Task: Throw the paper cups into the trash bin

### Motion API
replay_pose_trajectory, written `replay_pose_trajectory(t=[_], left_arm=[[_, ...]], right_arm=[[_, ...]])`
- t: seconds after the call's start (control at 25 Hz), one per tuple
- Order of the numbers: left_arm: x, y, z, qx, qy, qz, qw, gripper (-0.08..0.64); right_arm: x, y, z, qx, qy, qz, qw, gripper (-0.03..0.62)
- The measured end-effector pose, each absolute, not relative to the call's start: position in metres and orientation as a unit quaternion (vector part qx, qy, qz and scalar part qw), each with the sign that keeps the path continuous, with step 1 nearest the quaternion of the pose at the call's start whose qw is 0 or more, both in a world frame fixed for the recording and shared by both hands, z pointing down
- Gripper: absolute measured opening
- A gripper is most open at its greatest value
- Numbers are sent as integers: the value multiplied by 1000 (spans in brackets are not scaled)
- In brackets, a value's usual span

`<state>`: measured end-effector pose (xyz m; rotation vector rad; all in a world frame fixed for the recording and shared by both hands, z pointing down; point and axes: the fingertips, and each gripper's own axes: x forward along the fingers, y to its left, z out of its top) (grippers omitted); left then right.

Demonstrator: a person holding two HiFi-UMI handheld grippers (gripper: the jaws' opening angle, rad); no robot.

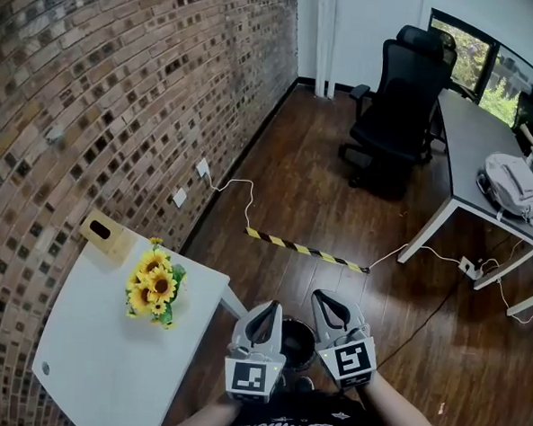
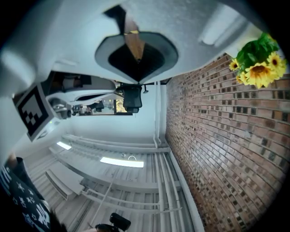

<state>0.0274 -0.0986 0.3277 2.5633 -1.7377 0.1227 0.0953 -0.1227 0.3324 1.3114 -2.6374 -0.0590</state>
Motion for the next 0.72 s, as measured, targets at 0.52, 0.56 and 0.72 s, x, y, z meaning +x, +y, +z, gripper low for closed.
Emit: replay_pose_trajectory(t=[0.52,0.56,0.72], left_arm=[[26,-96,334,819,-570,59,26,5],[26,-96,334,819,-570,59,25,5],[29,-94,334,823,-566,56,11,5]], right_arm=[[92,-112,332,434,-894,-27,106,8],[92,-111,332,435,-894,-26,106,8],[97,-110,331,441,-892,-23,102,8]])
